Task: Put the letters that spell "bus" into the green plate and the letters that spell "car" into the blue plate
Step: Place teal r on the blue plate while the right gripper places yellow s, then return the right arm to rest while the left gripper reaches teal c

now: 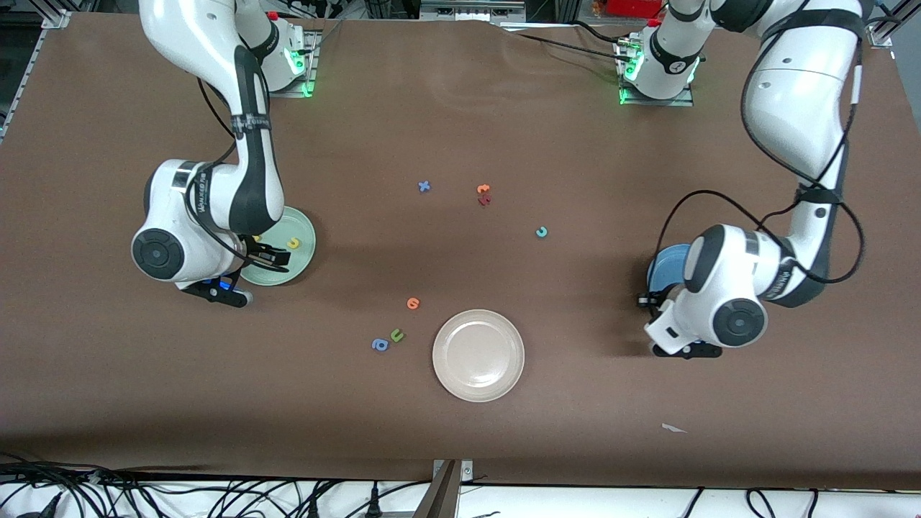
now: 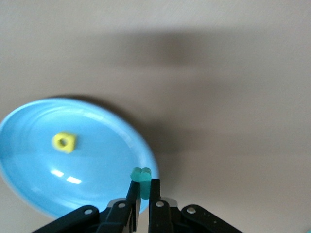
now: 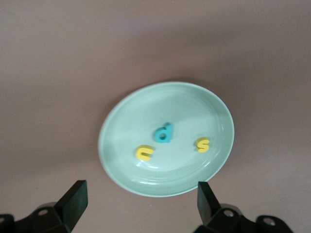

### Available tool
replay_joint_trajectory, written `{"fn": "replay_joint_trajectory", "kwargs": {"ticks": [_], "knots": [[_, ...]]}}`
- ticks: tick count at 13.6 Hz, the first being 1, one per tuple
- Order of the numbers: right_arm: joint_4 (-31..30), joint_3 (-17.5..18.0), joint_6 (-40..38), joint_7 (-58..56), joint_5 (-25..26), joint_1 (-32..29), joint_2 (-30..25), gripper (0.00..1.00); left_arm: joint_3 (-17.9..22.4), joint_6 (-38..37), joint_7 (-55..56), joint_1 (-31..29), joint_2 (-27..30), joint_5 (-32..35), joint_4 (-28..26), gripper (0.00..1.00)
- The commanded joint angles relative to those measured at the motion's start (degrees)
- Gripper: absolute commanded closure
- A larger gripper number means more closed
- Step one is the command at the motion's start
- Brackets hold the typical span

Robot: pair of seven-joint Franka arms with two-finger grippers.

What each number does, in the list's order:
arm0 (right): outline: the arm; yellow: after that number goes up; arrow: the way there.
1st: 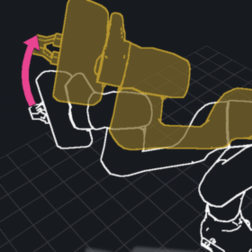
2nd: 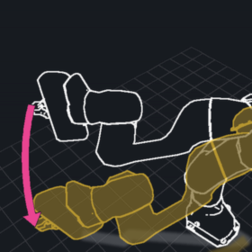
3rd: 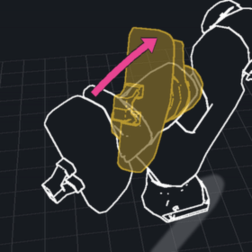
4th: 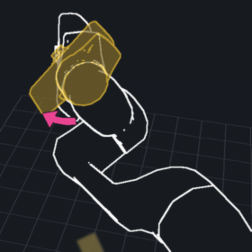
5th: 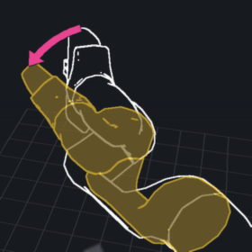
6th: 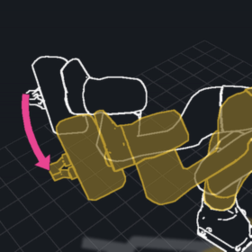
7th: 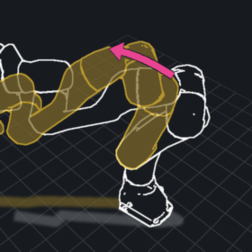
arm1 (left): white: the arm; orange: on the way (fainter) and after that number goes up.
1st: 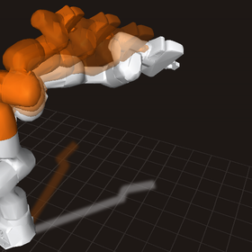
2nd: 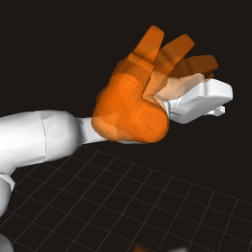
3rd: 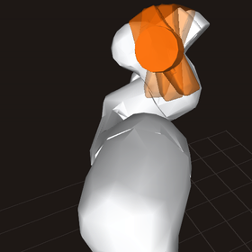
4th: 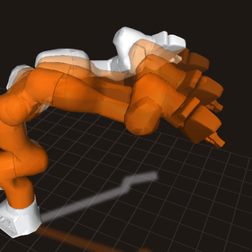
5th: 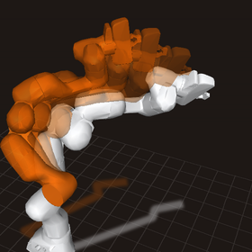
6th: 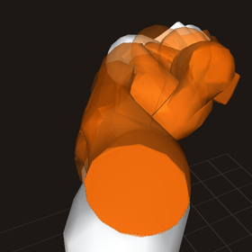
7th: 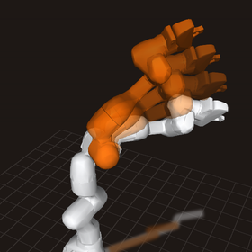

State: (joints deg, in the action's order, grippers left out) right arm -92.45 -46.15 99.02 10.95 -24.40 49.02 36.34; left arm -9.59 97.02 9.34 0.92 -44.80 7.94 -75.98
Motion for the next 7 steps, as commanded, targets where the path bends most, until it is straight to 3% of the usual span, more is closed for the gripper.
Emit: {"fn": "replay_joint_trajectory", "kwargs": {"ticks": [1,3,4,5,6,7], "knots": [[7.44,-1.39,-3.13,-1.01,0.49,-0.07,-0.12,0.00,0.72,-3.67,-6.24,-0.30,0.95,3.04,-0.57,0.96],[10.96,-2.27,-6.63,-1.72,0.94,-0.07,-1.97,0.00,0.63,-4.29,-9.23,-2.23,0.95,5.84,-0.83,0.92],[13.07,-3.32,-9.17,-1.81,0.94,-0.07,-3.19,0.00,0.63,-4.29,-10.81,-3.11,0.95,5.77,-0.83,0.75],[15.61,-4.55,-11.81,-1.81,0.94,0.02,-3.81,0.00,0.46,-4.20,-11.53,-3.73,0.95,5.77,-0.66,0.44],[17.90,-6.21,-14.70,-1.90,0.76,-0.07,-4.69,0.00,0.54,-4.20,-11.62,-3.99,0.95,5.59,-0.48,0.18],[20.01,-7.80,-16.73,-1.99,0.76,-0.07,-5.13,0.00,0.45,-4.12,-11.45,-4.87,1.12,5.07,-0.74,0.00]]}}
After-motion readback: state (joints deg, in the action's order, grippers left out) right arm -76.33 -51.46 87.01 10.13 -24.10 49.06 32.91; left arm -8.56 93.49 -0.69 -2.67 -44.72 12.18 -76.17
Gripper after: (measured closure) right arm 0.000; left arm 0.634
